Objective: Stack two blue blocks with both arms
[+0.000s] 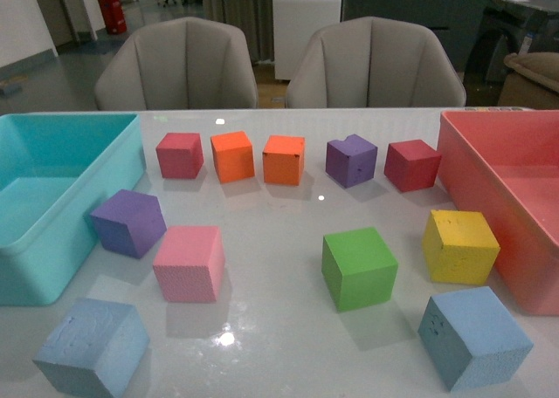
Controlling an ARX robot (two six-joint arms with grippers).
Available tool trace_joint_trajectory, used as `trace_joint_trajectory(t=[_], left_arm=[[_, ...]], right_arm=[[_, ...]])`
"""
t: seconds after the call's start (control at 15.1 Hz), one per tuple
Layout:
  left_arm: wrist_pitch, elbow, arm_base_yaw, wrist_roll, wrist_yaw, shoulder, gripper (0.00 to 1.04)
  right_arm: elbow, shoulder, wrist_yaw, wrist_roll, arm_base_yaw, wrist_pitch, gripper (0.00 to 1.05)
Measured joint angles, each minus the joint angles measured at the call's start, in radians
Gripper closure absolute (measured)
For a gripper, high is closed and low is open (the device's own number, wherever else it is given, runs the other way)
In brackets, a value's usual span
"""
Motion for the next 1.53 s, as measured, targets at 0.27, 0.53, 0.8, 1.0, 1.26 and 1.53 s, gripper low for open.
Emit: trace_joint_trajectory(t=[0.27, 0.53, 0.8, 1.0, 1.26, 1.53], left_arm=[[0.0, 0.0, 0.0, 0.0, 0.0, 0.0, 0.07], [0.0, 0.0, 0.0, 0.0, 0.0, 0.0, 0.07], [0.0, 0.0, 0.0, 0.0, 0.0, 0.0, 0.07], [0.0, 0.0, 0.0, 0.0, 0.0, 0.0, 0.07], [0.0, 0.0, 0.0, 0.0, 0.0, 0.0, 0.07], [0.0, 0.0, 0.0, 0.0, 0.0, 0.0, 0.07]], right_arm=[[0.0, 0.0, 0.0, 0.0, 0.0, 0.0, 0.06], [0.0, 0.0, 0.0, 0.0, 0.0, 0.0, 0.06], [0.0, 0.0, 0.0, 0.0, 0.0, 0.0, 0.06], [0.0, 0.0, 0.0, 0.0, 0.0, 0.0, 0.06], [0.0, 0.0, 0.0, 0.0, 0.0, 0.0, 0.06], [0.0, 0.0, 0.0, 0.0, 0.0, 0.0, 0.06]])
